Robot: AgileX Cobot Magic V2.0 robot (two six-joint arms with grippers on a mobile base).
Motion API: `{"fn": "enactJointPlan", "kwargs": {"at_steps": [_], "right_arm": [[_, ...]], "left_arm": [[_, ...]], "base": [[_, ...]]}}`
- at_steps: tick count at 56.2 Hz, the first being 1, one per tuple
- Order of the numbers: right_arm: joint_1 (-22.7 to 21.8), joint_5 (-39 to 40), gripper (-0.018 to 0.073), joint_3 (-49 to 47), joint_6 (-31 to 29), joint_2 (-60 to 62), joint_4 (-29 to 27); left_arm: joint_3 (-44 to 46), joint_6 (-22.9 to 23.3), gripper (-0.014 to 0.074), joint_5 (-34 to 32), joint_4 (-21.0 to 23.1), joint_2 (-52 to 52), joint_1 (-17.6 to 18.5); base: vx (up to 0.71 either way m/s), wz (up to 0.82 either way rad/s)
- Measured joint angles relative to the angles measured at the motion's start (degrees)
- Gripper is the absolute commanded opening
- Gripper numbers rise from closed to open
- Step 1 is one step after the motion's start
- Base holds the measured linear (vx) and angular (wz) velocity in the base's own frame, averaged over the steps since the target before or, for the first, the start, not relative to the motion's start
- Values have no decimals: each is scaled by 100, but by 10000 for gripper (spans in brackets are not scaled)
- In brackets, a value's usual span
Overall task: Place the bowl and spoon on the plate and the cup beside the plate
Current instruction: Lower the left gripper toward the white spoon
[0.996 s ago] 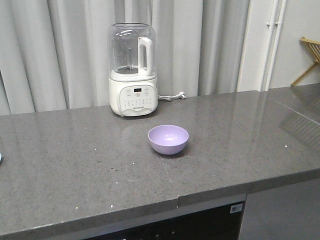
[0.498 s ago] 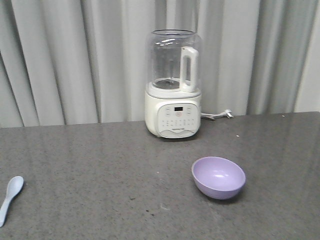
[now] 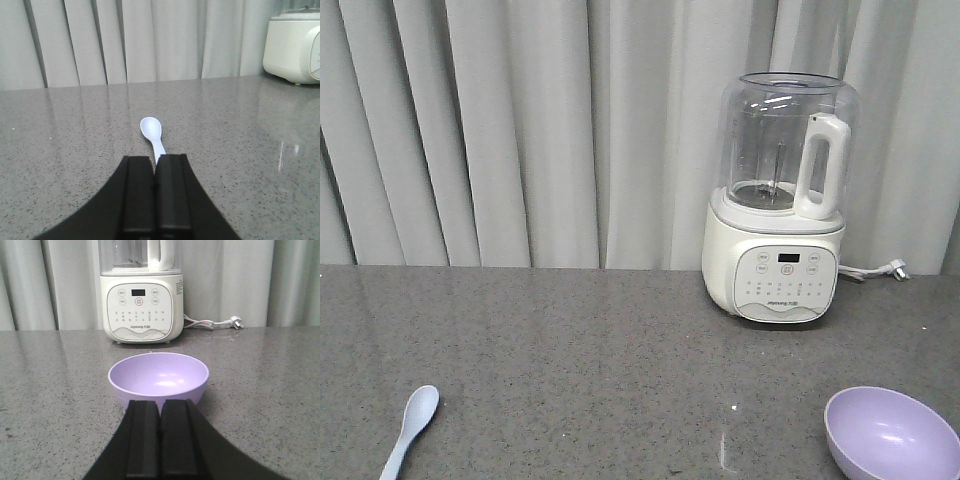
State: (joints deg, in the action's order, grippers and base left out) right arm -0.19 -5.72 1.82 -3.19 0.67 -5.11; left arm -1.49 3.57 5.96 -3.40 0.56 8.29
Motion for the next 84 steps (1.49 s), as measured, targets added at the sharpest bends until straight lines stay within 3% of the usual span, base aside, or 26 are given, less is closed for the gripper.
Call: {"fn": "enactJointPlan", "kwargs": {"at_steps": [45, 55, 61, 65, 72, 73, 74, 84], "right_arm": [[0, 27, -8, 0, 0, 0, 0], [0, 1118, -8, -58, 0, 0, 0], [0, 1072, -8, -834, -46, -74, 0], [0, 834, -8, -1854, -292, -459, 16], [0, 137, -8, -3610, -616, -1839, 23], [0, 38, -8, -3744, -630, -2065, 23], [0, -235, -8, -4449, -651, -3065, 23], [0, -397, -6, -4794, -669, -4393, -136]], "left_arm": [[0, 0, -6, -26, 0, 0, 0], [136, 200, -6, -900, 172, 0, 0], [849, 421, -6, -1453, 421, -60, 0], [1631, 165, -6, -1529, 469, -430, 0], [3363, -357, -6, -1092, 495, -1834, 0], [3499, -357, -6, -1005, 495, -2072, 0], [4253, -432, -6, -596, 495, -3087, 0], [4664, -452, -4, -124, 495, -4832, 0]], "base": [[1, -1], [0, 0], [0, 0], [0, 0], [0, 0], [0, 0], [0, 0], [0, 0]]}}
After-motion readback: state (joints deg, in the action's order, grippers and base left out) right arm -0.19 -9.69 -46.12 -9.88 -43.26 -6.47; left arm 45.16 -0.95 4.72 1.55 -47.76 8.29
